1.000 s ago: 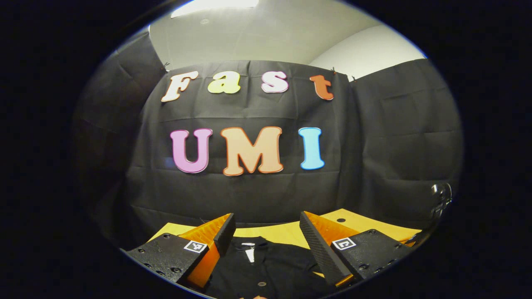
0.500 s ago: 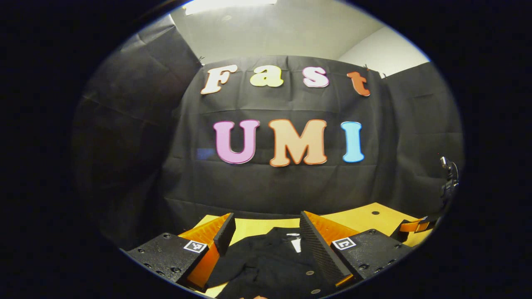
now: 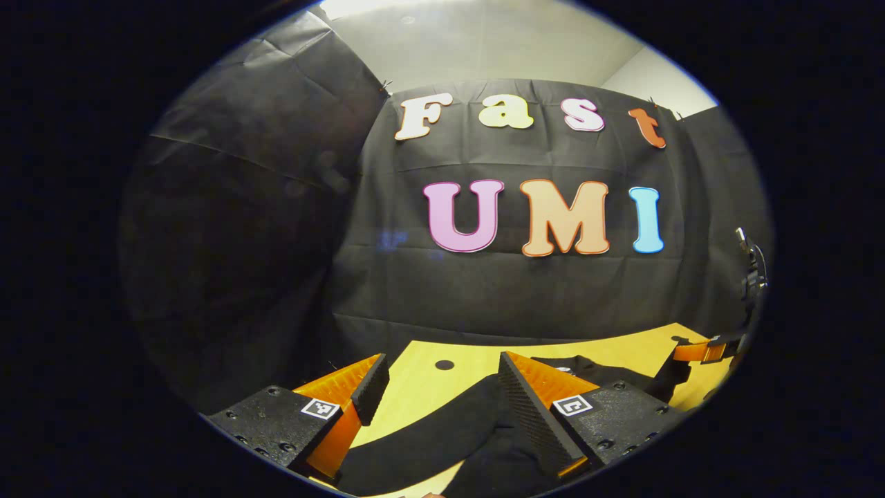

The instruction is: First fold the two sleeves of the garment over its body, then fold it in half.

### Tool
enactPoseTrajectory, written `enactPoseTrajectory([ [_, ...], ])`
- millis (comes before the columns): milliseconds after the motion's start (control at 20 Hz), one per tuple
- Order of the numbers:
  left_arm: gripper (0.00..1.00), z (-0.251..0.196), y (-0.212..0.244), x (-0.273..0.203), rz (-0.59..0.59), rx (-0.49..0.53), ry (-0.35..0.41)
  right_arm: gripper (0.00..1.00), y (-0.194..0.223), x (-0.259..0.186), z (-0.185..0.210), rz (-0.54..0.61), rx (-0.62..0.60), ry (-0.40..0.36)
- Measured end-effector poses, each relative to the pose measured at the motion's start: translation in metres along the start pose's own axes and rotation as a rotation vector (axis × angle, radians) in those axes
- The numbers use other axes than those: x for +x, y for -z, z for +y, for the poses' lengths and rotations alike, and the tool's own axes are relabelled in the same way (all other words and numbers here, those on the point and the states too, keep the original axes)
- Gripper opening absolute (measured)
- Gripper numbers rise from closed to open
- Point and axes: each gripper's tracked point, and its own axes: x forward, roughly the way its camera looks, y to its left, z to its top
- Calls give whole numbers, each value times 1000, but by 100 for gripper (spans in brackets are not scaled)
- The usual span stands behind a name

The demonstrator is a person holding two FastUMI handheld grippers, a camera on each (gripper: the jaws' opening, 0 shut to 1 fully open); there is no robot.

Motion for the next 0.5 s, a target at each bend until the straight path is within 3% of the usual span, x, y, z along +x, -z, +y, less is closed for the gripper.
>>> enactPoseTrajectory([
  [100, 95, 19, 10, 2, 16, -1, -17, 2, 1, 15, 28, 9, -21, -34],
  [450, 99, 86, 46, 3, 84, -19, -63, 2, 17, 69, 118, 74, -63, -114],
  [500, 92, 95, 50, 2, 93, -23, -71, 2, 21, 78, 129, 88, -74, -122],
])
